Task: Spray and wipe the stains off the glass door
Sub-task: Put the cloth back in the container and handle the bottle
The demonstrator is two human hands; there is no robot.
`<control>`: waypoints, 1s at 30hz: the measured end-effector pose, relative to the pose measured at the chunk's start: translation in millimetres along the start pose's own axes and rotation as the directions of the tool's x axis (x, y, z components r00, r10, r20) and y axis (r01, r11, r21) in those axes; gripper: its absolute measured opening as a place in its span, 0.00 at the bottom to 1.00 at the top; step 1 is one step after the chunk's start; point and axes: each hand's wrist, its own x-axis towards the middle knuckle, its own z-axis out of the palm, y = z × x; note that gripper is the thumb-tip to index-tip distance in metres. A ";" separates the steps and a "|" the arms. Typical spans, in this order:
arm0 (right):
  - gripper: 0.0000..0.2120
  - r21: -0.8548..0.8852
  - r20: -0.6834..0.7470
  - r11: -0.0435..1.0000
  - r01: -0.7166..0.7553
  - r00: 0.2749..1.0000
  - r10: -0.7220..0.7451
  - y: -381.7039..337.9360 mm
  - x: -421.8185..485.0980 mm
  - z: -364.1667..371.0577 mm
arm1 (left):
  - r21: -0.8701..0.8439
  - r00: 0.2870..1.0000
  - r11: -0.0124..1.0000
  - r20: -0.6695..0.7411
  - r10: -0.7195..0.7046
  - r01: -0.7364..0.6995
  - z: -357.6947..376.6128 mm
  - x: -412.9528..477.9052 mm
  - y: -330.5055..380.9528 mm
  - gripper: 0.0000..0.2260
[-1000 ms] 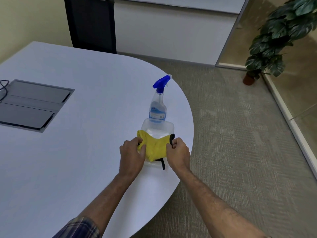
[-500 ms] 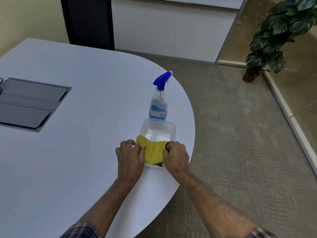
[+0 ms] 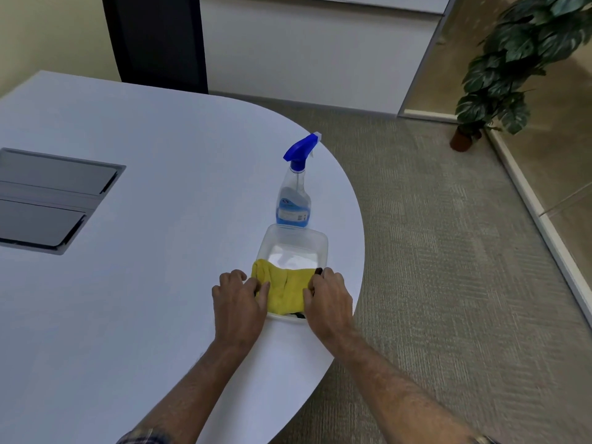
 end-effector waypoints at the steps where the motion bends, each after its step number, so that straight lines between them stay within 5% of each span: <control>1: 0.07 0.001 0.001 1.000 0.013 1.000 -0.013 1.2 0.4 0.7 | 0.003 1.000 1.000 0.014 -0.004 0.004 -0.9 0.6 0.9 0.15; 9: 0.11 0.281 -0.313 0.959 0.037 0.948 0.055 -13.6 19.6 -16.4 | -0.321 0.970 0.945 -0.241 -0.018 -0.062 -18.1 21.0 12.9 0.02; 11: 0.14 0.428 -0.337 0.902 0.057 0.936 0.100 -23.8 39.0 -25.1 | -0.438 0.971 0.894 -0.240 -0.015 -0.095 -23.4 40.0 23.4 0.07; 16: 0.20 0.654 -0.263 0.754 0.054 0.951 0.160 -31.3 101.5 -41.2 | -0.664 0.999 0.747 -0.047 -0.018 -0.017 -25.4 94.1 47.6 0.19; 21: 0.28 0.665 -0.122 0.747 0.005 0.987 0.102 -22.5 147.9 -31.9 | -0.654 0.995 0.755 0.097 0.020 0.048 -3.0 148.3 53.3 0.25; 30: 0.27 0.682 -0.041 0.731 -0.013 0.998 0.056 -19.0 182.8 -4.1 | -0.694 0.995 0.719 0.085 0.050 0.023 32.0 192.7 52.8 0.25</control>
